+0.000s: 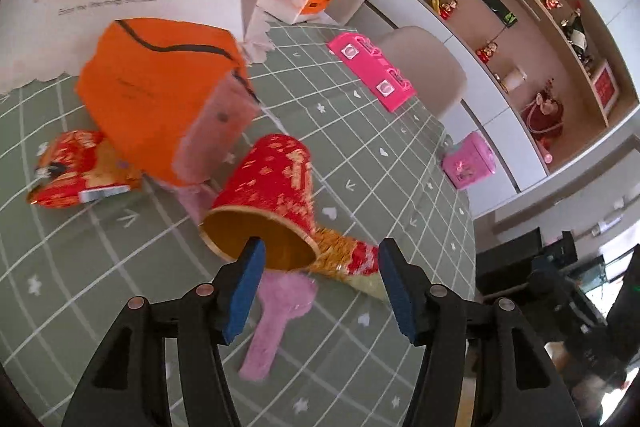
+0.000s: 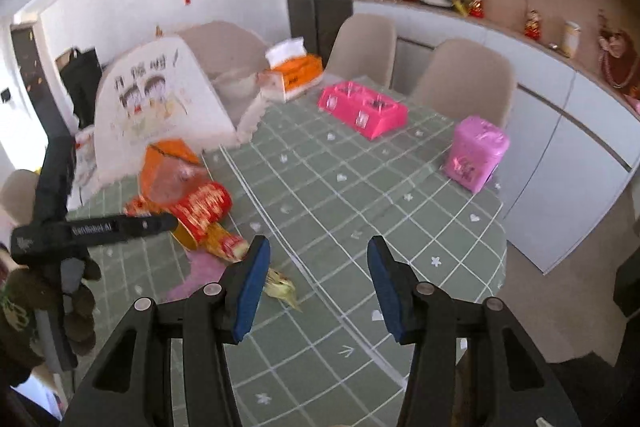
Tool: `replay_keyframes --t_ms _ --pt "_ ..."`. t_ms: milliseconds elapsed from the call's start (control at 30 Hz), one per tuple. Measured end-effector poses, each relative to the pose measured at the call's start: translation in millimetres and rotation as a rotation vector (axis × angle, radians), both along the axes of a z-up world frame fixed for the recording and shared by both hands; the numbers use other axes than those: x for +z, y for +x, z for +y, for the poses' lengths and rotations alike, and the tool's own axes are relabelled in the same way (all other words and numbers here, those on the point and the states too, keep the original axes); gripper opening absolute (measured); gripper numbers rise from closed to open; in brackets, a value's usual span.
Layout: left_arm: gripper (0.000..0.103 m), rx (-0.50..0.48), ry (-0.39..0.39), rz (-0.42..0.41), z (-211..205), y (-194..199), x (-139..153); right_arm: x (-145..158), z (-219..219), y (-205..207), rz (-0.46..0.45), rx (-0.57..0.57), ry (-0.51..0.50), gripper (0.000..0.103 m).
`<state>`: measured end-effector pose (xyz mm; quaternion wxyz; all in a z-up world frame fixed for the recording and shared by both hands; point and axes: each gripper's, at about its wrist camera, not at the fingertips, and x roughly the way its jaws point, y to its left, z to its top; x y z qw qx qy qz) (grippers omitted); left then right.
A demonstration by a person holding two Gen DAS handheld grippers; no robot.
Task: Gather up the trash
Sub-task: 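Grasp the red paper cup rim with the left tool while the right tool grasps the gold snack bar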
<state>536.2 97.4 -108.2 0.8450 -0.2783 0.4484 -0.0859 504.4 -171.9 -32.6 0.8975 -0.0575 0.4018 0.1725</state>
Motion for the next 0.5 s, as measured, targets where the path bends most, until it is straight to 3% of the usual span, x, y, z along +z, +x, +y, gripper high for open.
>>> replay_keyframes --t_ms 133,267,333,500 --pt "0.043 0.036 0.028 0.019 -6.6 20.6 -7.8 -19.1 -10.1 14.9 0.042 0.014 0.015 0.047" --pt "0.009 0.090 -0.014 0.073 0.8 34.3 -21.2 -36.7 -13.6 21.2 0.080 0.041 0.035 0.047" --pt "0.004 0.103 -0.018 0.055 8.0 29.3 -15.4 -39.6 -9.4 23.1 0.083 0.076 0.049 0.047" --pt "0.003 0.088 0.029 -0.010 28.3 1.4 16.5 -39.4 28.1 27.4 0.077 0.254 0.088 0.048"
